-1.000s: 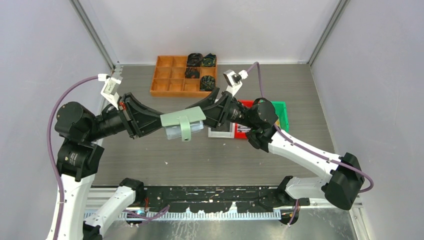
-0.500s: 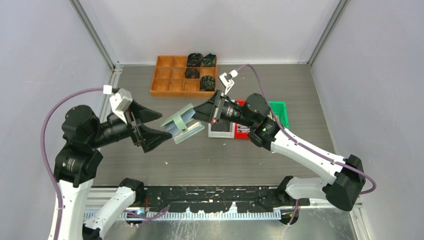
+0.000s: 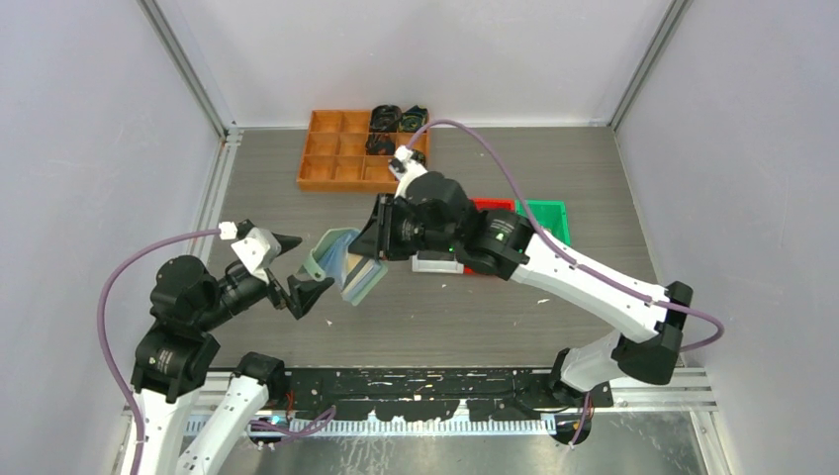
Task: Take the credit cards out of the card holder
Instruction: Remove the credit card from the card holder.
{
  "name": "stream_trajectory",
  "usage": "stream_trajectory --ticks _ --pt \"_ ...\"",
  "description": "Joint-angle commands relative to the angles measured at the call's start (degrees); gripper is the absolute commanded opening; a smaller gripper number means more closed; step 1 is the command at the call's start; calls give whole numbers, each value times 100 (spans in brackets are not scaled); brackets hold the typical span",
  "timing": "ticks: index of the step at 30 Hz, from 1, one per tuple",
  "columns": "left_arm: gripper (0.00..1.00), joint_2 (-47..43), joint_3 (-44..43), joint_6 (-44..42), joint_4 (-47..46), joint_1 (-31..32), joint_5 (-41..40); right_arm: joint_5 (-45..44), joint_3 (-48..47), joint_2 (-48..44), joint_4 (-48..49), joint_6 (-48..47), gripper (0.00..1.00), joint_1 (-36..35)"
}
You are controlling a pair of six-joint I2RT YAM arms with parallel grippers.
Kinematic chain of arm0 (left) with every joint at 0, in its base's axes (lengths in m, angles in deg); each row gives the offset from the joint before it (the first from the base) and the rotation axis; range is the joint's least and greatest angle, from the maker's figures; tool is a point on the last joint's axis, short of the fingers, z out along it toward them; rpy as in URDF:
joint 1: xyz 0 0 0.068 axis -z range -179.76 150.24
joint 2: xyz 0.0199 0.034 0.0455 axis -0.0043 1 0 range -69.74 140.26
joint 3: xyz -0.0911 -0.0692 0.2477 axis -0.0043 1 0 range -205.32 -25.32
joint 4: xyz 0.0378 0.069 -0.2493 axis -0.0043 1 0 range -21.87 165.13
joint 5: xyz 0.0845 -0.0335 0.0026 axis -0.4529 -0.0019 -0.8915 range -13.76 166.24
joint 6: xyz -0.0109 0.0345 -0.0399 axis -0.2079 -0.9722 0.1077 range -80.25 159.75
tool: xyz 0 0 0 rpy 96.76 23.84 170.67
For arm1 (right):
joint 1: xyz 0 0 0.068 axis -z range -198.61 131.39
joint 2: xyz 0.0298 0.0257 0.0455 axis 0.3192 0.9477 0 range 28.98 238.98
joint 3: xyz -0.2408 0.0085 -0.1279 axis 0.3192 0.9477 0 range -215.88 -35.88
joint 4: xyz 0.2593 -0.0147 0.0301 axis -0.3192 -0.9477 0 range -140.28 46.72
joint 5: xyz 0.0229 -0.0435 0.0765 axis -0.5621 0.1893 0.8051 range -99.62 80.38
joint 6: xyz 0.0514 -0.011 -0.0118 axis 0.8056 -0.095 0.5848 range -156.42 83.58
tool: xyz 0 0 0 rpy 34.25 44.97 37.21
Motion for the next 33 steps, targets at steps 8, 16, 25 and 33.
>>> stream_trajectory --ticks 8,16,25,33 --pt "100 213 0 488 -301 1 749 -586 -748 422 -525 -277 2 -296" --pt "100 276 230 487 -156 1 480 -459 -985 659 -399 -221 2 -335" --pt "99 709 140 618 -134 2 123 39 -865 847 36 -60 2 -334" --pt "59 561 38 -153 333 6 117 327 -384 457 662 -52 8 -302"
